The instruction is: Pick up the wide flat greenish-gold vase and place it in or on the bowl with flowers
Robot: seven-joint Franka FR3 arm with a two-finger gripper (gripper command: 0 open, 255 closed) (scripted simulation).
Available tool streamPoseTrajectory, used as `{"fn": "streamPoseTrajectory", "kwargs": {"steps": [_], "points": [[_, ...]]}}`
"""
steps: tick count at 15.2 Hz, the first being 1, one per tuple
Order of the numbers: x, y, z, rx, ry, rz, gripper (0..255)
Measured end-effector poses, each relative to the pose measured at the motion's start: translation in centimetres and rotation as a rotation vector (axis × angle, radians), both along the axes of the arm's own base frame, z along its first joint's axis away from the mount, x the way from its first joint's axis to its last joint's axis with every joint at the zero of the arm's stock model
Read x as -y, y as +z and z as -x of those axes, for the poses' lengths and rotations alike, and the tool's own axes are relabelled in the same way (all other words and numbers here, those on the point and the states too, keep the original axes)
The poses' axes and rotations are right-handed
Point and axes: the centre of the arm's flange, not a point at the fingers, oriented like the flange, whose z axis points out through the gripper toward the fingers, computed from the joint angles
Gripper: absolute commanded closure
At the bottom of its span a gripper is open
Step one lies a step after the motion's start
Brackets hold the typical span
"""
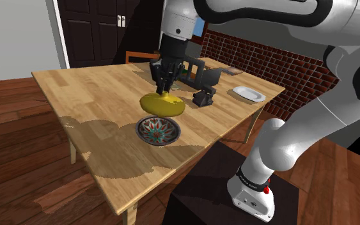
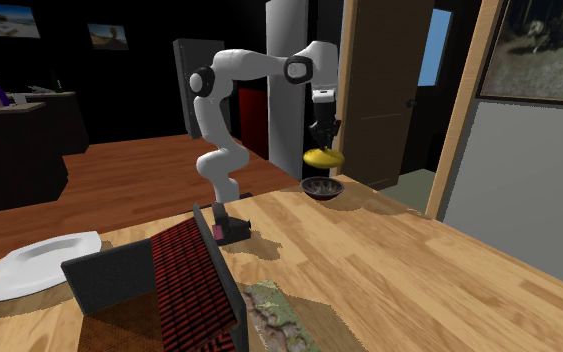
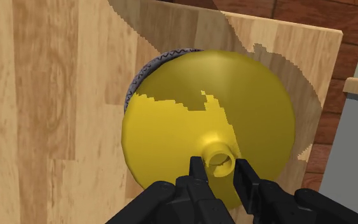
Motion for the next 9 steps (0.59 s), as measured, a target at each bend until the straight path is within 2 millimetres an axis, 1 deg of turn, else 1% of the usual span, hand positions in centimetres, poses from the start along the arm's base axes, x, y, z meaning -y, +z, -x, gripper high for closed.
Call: {"fn": "streamPoseTrajectory", "kwargs": {"steps": [9], "points": [[0.0,-4.8,0.1,0.0,0.0,0.0,255]]}}
